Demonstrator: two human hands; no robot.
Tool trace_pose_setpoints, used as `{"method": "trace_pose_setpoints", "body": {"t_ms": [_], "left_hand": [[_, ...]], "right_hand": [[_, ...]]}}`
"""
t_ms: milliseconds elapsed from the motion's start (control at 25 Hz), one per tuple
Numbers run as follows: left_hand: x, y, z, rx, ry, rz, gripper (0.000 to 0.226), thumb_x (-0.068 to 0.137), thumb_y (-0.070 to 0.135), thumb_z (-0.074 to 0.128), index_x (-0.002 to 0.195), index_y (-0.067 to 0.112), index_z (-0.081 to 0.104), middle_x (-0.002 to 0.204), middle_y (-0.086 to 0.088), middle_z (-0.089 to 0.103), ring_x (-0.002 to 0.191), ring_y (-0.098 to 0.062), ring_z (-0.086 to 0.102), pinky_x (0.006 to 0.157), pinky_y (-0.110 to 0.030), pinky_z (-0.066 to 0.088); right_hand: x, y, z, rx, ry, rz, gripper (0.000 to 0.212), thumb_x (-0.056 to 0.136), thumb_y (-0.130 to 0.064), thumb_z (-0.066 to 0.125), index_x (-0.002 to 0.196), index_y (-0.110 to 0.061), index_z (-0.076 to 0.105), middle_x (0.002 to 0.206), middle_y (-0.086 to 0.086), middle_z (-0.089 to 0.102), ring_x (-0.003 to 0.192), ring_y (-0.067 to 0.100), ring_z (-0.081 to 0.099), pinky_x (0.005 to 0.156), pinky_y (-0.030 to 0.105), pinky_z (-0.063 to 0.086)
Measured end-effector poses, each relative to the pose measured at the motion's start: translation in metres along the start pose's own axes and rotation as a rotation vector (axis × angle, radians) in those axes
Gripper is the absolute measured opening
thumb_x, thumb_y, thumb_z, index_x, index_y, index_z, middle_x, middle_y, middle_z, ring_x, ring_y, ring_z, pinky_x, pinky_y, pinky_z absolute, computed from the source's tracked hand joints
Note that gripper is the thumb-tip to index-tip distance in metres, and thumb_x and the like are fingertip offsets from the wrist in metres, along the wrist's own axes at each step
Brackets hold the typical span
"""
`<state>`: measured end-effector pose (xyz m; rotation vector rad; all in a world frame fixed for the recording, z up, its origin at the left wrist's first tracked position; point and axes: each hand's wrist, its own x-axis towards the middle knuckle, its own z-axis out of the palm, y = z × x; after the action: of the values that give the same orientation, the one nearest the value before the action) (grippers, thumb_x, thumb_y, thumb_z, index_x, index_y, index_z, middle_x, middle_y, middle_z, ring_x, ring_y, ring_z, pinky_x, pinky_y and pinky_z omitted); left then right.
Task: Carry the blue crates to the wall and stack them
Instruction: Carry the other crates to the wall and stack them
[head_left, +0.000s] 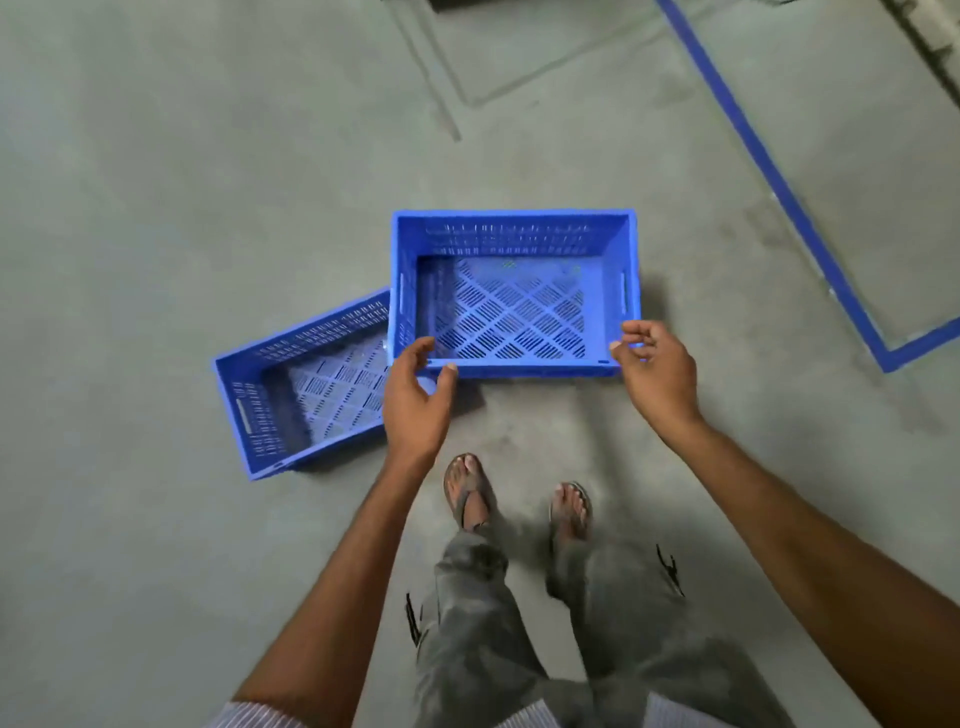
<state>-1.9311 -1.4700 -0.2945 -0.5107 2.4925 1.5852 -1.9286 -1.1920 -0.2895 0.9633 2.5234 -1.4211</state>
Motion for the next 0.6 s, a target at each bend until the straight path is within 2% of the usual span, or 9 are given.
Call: {"method": "trace_pose_setpoints", "body": {"t_ms": [80, 120, 200, 280, 400, 480, 600], "left_hand": [[0.058, -0.03, 0.008, 0.019, -0.002, -0.046, 0.038, 0.092, 0.024, 0.067, 0.129, 0.02, 0.062, 0.126, 0.006, 0.066, 0.113, -0.006, 0.059, 0.102, -0.032, 0.048], [0.086, -0.045, 0.012, 0.032, 0.015, -0.071, 0.04, 0.092, 0.024, 0.067, 0.131, 0.019, 0.062, 0.129, 0.004, 0.065, 0.117, -0.008, 0.058, 0.105, -0.036, 0.047], [0.141, -0.079, 0.024, 0.058, 0.034, -0.098, 0.048, 0.091, 0.028, 0.067, 0.137, 0.018, 0.058, 0.138, 0.0, 0.061, 0.128, -0.014, 0.055, 0.111, -0.041, 0.043], [0.196, -0.116, 0.047, 0.074, 0.037, -0.119, 0.057, 0.091, 0.029, 0.067, 0.144, 0.017, 0.052, 0.148, -0.002, 0.053, 0.137, -0.016, 0.049, 0.117, -0.039, 0.037], [0.252, -0.156, 0.072, 0.098, 0.131, -0.148, 0.07, 0.091, 0.03, 0.067, 0.153, 0.012, 0.041, 0.156, -0.005, 0.043, 0.144, -0.018, 0.04, 0.121, -0.035, 0.029], [0.276, -0.173, 0.083, 0.093, 0.158, -0.197, 0.074, 0.093, 0.03, 0.067, 0.156, 0.011, 0.034, 0.159, -0.005, 0.039, 0.146, -0.017, 0.037, 0.122, -0.032, 0.027], [0.293, -0.185, 0.093, 0.105, 0.145, -0.231, 0.075, 0.095, 0.035, 0.065, 0.157, 0.01, 0.032, 0.16, -0.006, 0.037, 0.147, -0.016, 0.036, 0.121, -0.028, 0.026]], "right_hand": [[0.051, 0.014, 0.029, -0.063, 0.035, 0.037, 0.032, 0.091, -0.015, 0.07, 0.122, -0.012, 0.065, 0.115, 0.003, 0.069, 0.089, 0.01, 0.065, 0.08, 0.008, 0.046], [0.075, 0.024, 0.042, -0.095, 0.053, 0.056, 0.037, 0.09, -0.017, 0.071, 0.126, -0.012, 0.064, 0.121, 0.006, 0.068, 0.1, 0.02, 0.066, 0.09, 0.019, 0.05], [0.125, 0.051, 0.063, -0.175, 0.099, 0.091, 0.049, 0.088, -0.023, 0.071, 0.134, -0.013, 0.06, 0.132, 0.013, 0.063, 0.119, 0.032, 0.061, 0.105, 0.04, 0.047], [0.177, 0.083, 0.081, -0.257, 0.159, 0.129, 0.06, 0.088, -0.024, 0.071, 0.143, -0.011, 0.053, 0.141, 0.017, 0.056, 0.131, 0.036, 0.051, 0.113, 0.042, 0.038], [0.229, 0.116, 0.105, -0.313, 0.17, 0.186, 0.073, 0.091, -0.027, 0.068, 0.154, -0.007, 0.038, 0.156, 0.017, 0.042, 0.144, 0.034, 0.039, 0.12, 0.039, 0.029], [0.253, 0.133, 0.12, -0.297, 0.16, 0.216, 0.077, 0.09, -0.029, 0.068, 0.156, -0.008, 0.034, 0.157, 0.016, 0.042, 0.143, 0.033, 0.041, 0.119, 0.04, 0.032], [0.271, 0.144, 0.135, -0.229, 0.222, 0.257, 0.071, 0.088, -0.032, 0.068, 0.151, -0.013, 0.041, 0.148, 0.013, 0.052, 0.134, 0.032, 0.052, 0.111, 0.04, 0.042]]}}
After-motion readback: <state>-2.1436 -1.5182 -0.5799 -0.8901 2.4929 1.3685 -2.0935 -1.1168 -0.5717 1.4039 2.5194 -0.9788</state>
